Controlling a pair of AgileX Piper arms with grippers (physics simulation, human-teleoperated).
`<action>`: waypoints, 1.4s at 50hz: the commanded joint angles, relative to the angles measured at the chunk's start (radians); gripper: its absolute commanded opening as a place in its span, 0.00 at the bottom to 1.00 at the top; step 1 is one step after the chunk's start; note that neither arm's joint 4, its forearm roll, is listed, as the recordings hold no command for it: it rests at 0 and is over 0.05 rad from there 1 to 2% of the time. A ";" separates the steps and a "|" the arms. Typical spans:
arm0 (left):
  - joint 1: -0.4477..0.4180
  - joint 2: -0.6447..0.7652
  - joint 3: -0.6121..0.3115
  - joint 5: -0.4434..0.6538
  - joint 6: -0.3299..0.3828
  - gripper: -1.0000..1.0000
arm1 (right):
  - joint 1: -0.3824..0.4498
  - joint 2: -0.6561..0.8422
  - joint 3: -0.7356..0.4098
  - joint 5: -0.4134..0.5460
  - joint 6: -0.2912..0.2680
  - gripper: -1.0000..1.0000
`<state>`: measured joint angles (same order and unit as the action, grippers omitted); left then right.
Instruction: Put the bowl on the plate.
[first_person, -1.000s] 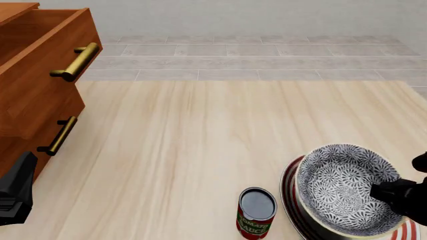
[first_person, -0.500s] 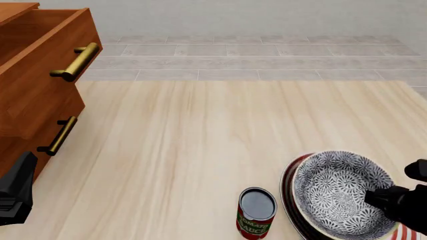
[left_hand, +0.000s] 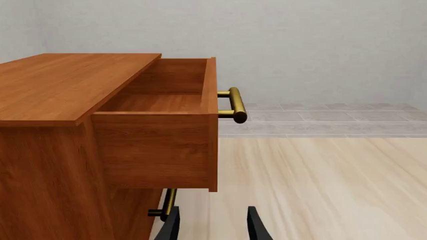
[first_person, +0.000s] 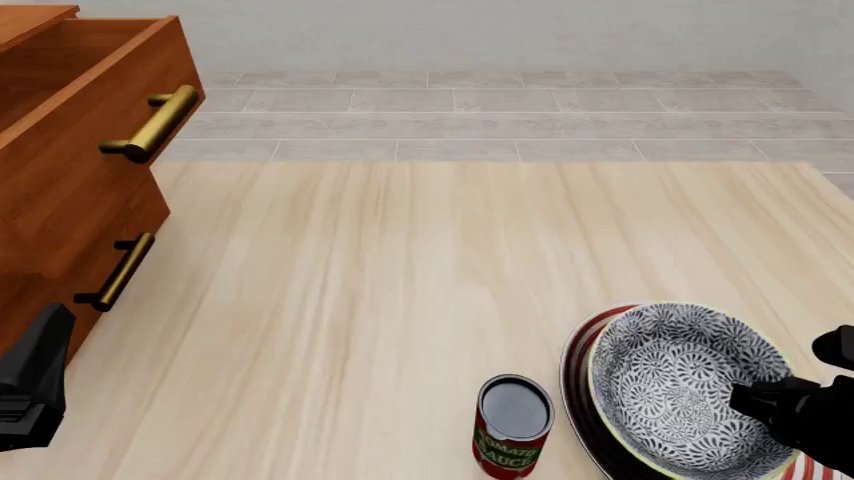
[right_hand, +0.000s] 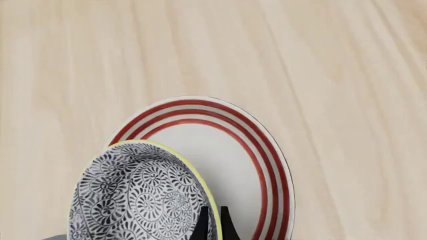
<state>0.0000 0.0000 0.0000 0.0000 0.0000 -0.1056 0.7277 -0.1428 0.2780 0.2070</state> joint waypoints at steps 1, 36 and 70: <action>0.000 0.000 0.000 0.000 0.000 1.00 | -0.002 0.004 0.025 -0.002 -0.009 0.00; 0.000 0.000 0.000 0.000 0.000 1.00 | -0.061 -0.050 -0.107 0.123 -0.074 1.00; 0.000 0.000 0.000 0.000 0.000 1.00 | -0.046 -0.118 -0.375 0.328 -0.148 1.00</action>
<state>0.0000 0.0000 0.0000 0.0000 0.0000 -0.1618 0.6238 -0.4494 0.5576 0.0747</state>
